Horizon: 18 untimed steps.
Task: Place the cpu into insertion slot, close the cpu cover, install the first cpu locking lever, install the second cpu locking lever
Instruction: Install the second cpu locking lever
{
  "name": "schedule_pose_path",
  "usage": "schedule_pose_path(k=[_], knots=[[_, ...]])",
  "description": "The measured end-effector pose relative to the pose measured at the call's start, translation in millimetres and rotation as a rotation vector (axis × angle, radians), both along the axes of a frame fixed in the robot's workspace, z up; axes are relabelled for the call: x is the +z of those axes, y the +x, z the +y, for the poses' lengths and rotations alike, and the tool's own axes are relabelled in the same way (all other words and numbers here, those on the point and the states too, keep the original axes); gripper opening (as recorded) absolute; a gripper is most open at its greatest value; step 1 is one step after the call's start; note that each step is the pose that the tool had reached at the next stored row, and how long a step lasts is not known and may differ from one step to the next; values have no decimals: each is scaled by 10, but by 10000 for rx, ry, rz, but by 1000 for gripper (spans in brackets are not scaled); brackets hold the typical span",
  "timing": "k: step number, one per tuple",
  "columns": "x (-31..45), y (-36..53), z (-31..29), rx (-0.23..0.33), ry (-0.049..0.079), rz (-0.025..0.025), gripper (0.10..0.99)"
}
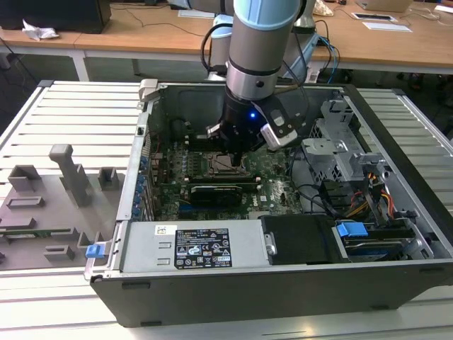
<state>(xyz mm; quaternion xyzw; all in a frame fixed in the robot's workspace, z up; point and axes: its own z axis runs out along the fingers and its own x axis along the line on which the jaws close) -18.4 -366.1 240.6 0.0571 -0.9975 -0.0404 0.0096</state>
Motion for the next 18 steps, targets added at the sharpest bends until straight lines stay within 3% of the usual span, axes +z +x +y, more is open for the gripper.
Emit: schedule_pose_path(k=[3,7,11,15,18], knots=[[-4,-79,-4,1,2,1,106],[-23,-317,-20,-2,11,-1,106],[-82,-322,-31,9,56,2,106],[-89,-347,-106,4,325,0,106],[-113,-364,-113,8,399,0,106]])
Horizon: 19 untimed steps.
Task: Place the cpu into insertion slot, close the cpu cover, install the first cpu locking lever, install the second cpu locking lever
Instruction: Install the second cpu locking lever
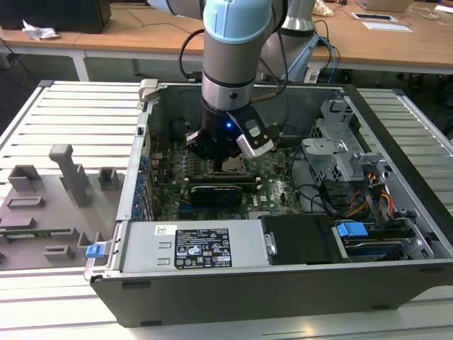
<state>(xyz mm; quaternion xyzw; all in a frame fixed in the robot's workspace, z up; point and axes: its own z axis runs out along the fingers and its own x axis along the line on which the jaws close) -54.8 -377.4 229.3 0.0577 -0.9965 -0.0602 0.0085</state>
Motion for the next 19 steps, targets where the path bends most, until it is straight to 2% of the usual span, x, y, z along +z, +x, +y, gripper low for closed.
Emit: schedule_pose_path(k=[4,5,8,13,14,19], knots=[[-100,-12,-1,-3,57,2,106],[-105,-21,-5,-2,126,1,106],[-108,-39,-30,-2,200,0,106],[-115,-69,-95,-1,448,-1,106],[-119,-71,-129,-1,595,-2,106],[-148,-127,-150,-1,771,-22,106]])
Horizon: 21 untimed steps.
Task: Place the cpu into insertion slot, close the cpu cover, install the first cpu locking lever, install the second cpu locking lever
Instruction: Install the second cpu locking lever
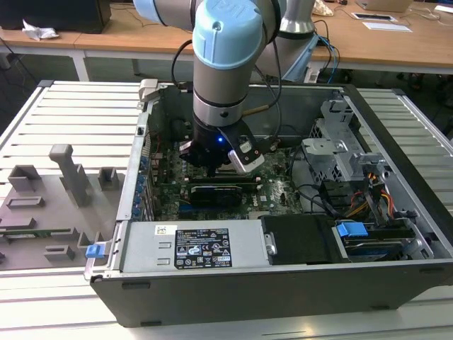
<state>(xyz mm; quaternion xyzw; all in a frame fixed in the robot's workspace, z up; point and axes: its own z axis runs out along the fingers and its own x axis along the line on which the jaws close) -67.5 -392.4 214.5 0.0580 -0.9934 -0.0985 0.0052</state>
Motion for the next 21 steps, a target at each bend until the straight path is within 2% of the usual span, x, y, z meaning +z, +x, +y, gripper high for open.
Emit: schedule_pose_path(k=[3,7,15,21], knots=[[-53,-4,0,-1,51,-2,106],[-83,-27,-1,1,122,-15,106],[-141,-62,-1,0,558,-23,106],[-164,-93,10,-3,672,-26,106]])
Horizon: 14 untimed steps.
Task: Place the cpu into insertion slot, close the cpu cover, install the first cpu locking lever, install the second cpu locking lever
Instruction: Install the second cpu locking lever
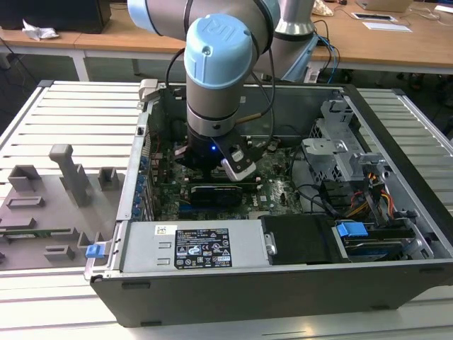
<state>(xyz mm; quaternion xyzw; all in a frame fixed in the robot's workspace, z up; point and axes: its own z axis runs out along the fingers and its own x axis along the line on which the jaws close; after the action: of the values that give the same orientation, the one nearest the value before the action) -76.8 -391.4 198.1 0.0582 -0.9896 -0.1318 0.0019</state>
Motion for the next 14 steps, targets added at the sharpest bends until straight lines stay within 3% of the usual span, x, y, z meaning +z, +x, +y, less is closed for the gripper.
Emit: schedule_pose_path(k=[6,14], knots=[[-6,-5,4,1,13,0,106],[40,-7,4,2,13,0,106]])
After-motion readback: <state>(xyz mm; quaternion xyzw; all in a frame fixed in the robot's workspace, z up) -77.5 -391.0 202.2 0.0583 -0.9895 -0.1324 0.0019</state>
